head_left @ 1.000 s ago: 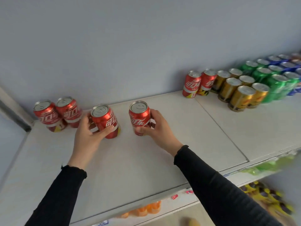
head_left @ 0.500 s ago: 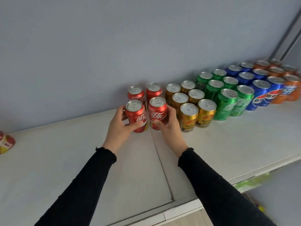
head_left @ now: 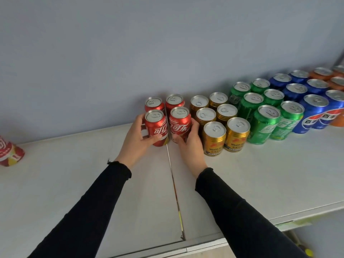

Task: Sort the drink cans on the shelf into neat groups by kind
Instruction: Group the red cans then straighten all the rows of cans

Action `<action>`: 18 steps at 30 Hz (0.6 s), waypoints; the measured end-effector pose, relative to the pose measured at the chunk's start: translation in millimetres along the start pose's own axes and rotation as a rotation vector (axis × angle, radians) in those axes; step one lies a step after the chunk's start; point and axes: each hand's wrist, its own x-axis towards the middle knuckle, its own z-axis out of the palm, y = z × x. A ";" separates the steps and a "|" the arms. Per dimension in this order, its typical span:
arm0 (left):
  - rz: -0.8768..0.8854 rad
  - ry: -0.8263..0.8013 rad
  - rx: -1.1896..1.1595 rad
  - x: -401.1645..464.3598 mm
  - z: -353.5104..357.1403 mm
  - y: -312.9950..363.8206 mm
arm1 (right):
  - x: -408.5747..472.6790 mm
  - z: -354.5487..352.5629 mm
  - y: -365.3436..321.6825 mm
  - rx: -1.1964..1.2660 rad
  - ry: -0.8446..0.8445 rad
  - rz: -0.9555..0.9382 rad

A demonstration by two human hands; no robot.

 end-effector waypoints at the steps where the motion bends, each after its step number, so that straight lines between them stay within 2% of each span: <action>1: -0.002 -0.005 0.005 0.4 -0.1 0.0 | 0.8 0.0 0.9 -0.003 -0.005 -0.012; 11: -0.017 -0.023 -0.033 -9.4 0.2 -3.6 | -16.2 -12.0 -11.0 -0.049 -0.064 0.058; 14: -0.046 -0.025 -0.008 -21.5 -7.9 -10.7 | -44.1 -21.7 -16.0 -0.175 -0.071 0.050; 18: -0.023 0.016 0.131 -47.7 -39.8 -26.4 | -75.4 -15.1 -26.9 -0.438 -0.072 -0.111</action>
